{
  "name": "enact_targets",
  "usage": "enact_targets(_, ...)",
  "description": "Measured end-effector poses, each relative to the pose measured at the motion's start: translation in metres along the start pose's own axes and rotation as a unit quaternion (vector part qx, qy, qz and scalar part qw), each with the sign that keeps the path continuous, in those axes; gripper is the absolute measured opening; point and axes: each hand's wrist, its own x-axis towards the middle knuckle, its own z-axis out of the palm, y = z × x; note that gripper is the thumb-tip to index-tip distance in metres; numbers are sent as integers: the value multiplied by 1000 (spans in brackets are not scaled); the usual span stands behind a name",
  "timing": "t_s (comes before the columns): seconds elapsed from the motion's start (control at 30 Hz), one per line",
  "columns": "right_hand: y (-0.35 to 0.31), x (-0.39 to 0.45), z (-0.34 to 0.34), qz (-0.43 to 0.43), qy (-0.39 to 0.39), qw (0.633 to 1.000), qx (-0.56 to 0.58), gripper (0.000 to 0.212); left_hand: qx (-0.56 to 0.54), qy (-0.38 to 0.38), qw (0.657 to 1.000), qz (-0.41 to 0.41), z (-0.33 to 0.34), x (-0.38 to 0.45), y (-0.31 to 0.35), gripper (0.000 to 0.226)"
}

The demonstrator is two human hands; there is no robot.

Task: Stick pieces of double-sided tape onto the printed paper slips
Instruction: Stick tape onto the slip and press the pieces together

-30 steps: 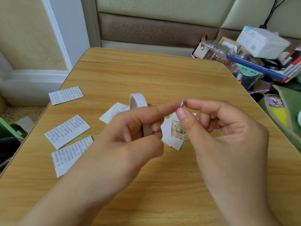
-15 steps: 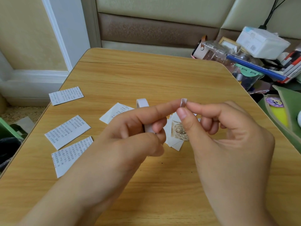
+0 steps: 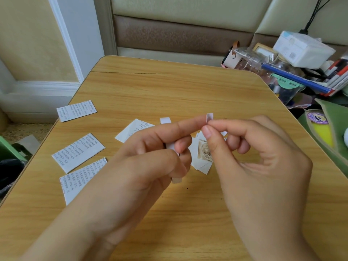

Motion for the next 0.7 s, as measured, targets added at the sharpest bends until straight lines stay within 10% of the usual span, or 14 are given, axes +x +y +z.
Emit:
enact_targets(0.2,-18,-3,9,40,115,993,-6,7,-23,-1,1000,-11,0,0,3,42)
enact_targets(0.7,-16,0,8,88,81,992,40,12,10,6,1000,-5,4,-2,7,36)
